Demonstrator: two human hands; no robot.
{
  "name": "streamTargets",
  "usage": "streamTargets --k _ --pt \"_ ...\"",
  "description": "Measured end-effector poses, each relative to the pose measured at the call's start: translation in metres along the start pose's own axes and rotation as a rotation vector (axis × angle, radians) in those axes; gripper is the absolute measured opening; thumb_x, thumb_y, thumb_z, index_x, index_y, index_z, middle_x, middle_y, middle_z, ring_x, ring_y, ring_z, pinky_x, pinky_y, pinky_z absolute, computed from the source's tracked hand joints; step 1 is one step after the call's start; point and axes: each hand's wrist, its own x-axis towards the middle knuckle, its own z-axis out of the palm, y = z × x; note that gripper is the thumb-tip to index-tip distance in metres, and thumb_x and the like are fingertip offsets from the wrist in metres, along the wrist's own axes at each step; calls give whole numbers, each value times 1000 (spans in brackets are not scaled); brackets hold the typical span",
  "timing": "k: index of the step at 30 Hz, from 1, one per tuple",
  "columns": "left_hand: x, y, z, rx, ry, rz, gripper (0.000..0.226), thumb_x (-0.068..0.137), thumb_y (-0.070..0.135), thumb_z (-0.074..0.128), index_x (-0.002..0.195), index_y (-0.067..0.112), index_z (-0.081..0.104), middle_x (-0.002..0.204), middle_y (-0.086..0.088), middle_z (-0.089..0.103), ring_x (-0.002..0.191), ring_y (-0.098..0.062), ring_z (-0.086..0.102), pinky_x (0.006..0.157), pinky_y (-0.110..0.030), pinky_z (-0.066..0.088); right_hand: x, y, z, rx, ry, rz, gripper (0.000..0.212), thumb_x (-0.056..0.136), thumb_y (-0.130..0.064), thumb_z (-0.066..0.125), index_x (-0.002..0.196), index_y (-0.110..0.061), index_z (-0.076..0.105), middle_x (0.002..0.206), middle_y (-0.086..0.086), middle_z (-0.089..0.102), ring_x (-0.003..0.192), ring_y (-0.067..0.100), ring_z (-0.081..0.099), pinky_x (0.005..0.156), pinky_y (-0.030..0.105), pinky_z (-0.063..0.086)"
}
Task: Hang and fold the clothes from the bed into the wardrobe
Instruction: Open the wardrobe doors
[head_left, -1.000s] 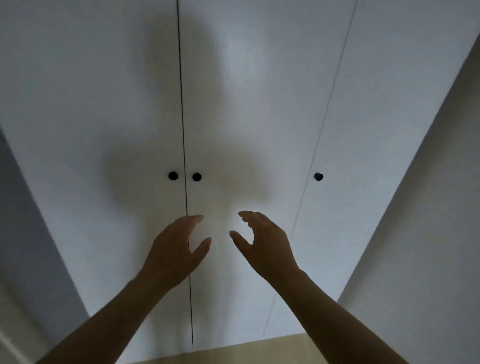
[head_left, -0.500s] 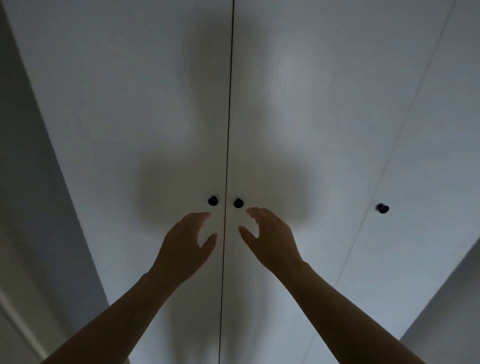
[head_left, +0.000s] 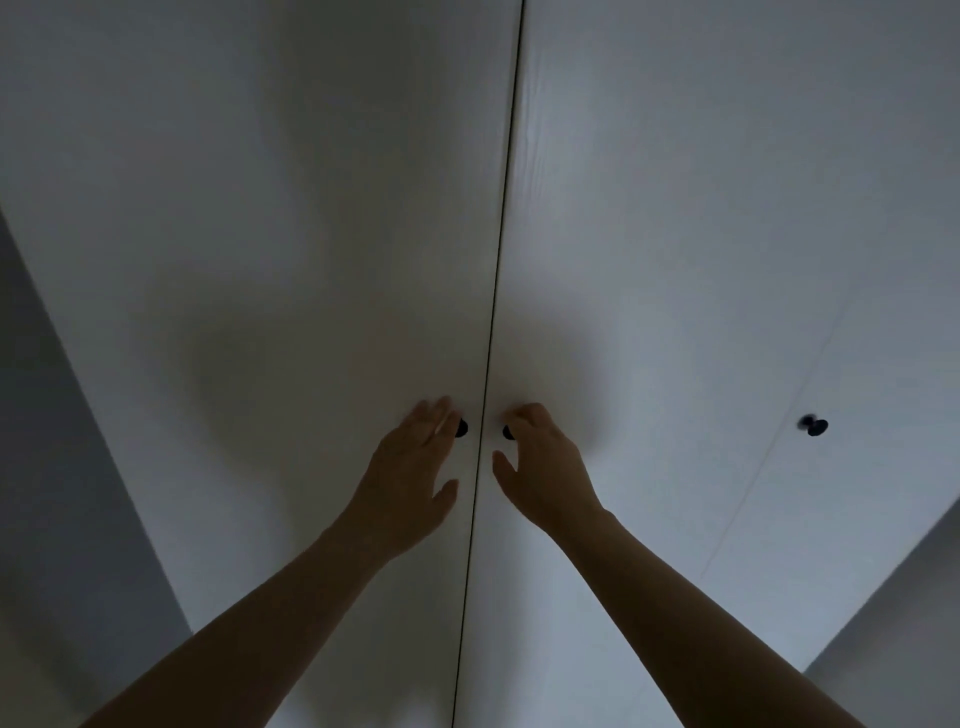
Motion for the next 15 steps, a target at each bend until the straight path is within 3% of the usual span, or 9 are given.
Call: streamTargets --k 3,6,12,15 --pt "-1 -4 2 42 -36 -17 77 97 36 42 144 26 -19 157 7 -22 144 -11 -20 120 -40 6 -2 -1 4 14 36 20 31 89 -24 62 116 -9 60 117 2 51 91 14 59 82 16 46" --pt "-2 -5 6 30 -43 -18 79 97 35 44 140 27 -22 156 8 -25 144 -12 -21 120 -41 8 -7 -2 5 41 68 32 28 88 -20 63 113 -9 60 114 1 51 83 10 55 76 14 42" --pt "-1 -13 10 -16 -15 30 80 96 32 48 145 23 -14 158 4 -16 146 -15 -14 117 -44 16 -31 -5 -1 97 126 39 26 87 -17 64 112 -11 62 110 -2 55 81 6 54 73 12 43" --pt "0 -12 10 -22 -9 11 78 96 34 48 149 21 -7 159 4 -12 146 -14 -13 119 -44 9 -47 -7 -6 123 155 45 24 86 -16 65 109 -11 64 108 -4 55 82 4 54 75 11 45"
